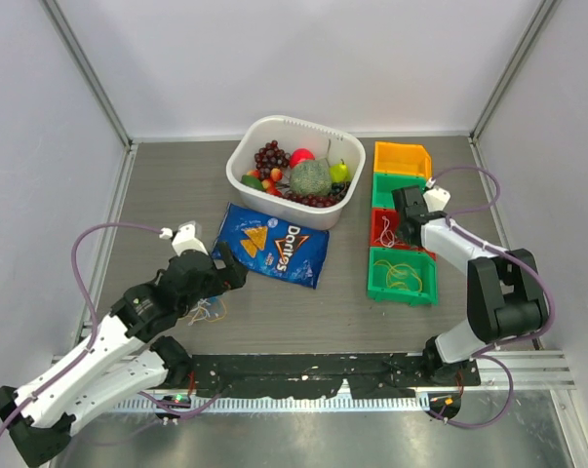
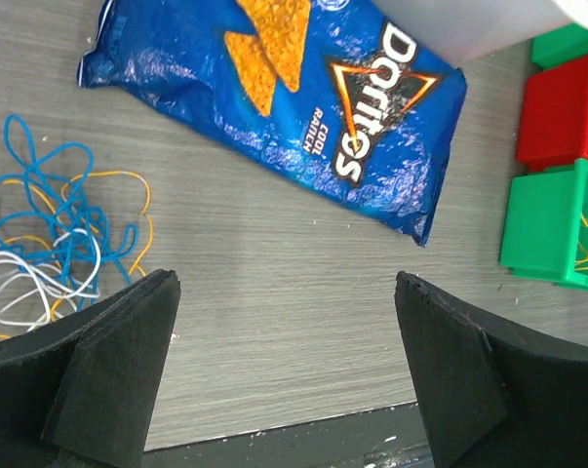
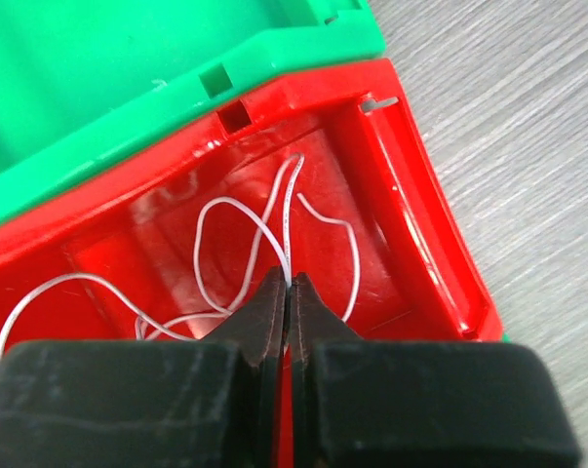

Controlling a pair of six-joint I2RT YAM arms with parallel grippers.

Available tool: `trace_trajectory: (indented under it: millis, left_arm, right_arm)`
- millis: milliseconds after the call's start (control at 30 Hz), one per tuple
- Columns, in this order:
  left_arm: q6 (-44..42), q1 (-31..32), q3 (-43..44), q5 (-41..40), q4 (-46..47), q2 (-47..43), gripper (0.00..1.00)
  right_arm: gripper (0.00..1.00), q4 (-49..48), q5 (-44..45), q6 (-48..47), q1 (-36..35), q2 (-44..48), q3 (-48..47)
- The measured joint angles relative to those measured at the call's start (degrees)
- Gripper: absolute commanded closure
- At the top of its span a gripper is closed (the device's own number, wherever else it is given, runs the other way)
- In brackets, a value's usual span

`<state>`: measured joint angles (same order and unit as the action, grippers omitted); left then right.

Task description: Untangle the cables

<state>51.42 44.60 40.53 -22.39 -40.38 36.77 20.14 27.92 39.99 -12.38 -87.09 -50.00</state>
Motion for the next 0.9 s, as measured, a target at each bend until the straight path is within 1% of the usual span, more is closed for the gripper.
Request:
trace_trajectory:
  millis: [33, 100, 133, 200, 267, 333, 433, 500, 600, 667, 733, 767, 833, 900]
  left_arm:
    - [0.35, 0.00, 0.02, 0.04, -0.24, 0.83, 0.02]
    - [1.01, 0.00, 0.02, -0.13, -0.76, 1.36, 0.01]
    - [1.38, 0.00, 0.11, -0.48, -1.07, 1.38, 0.01]
    - [2.27, 0.00, 0.59, -1.62, -2.05, 1.95, 0.00]
    - [2.71, 0.00, 1.97, -3.48, -4.31, 3.43, 0.00]
    - [3.02, 0.00, 5.05, -5.92, -7.65, 6.49, 0.00]
    - [3.02, -0.07, 9.46, -9.35, -10.71, 11.08, 0.00]
    - [2.56, -0.48, 10.62, -10.95, -11.87, 13.07, 0.00]
    - [2.12, -2.38, 10.67, -11.80, -14.03, 13.03, 0.00]
    - [1.77, -6.40, 10.21, -11.02, -14.29, 11.78, 0.00]
    - [1.36, -11.58, 8.92, -9.16, -13.84, 9.94, 0.00]
    - [1.01, -15.17, 7.74, -7.06, -13.05, 8.76, 0.01]
    - [0.70, -21.90, 4.96, -2.89, -12.37, 7.52, 0.03]
    - [0.90, -27.06, 2.67, 0.59, -12.28, 7.19, 0.06]
  right_arm:
    - [0.81, 0.68, 0.22, -1.18, 0.00, -0.33, -0.20]
    - [0.68, 2.25, 0.57, -3.19, -0.02, -0.74, -0.87]
    - [0.65, 2.95, 0.61, -4.13, -0.04, -1.03, -1.53]
    - [0.55, 4.09, 0.46, -5.86, -0.04, -1.16, -2.80]
    - [0.49, 4.55, 0.33, -7.23, -0.50, -0.92, -3.67]
    - [0.46, 5.14, 0.48, -8.50, -1.84, -0.07, -3.96]
    - [0.45, 6.60, 0.76, -9.77, -4.26, 2.05, -4.48]
    - [0.45, 7.67, 0.74, -10.36, -5.60, 3.63, -5.25]
    - [0.44, 8.26, 0.70, -11.34, -6.75, 6.29, -5.62]
    - [0.44, 8.28, -0.46, -12.24, -7.52, 8.83, -5.60]
    - [0.44, 7.45, -3.08, -13.14, -9.07, 11.85, -5.25]
    - [0.44, 6.95, -4.33, -13.35, -10.19, 13.25, -4.96]
    - [0.44, 4.55, -7.06, -14.08, -14.73, 16.81, -3.50]
    - [0.44, 1.97, -10.51, -14.73, -21.31, 19.54, -2.08]
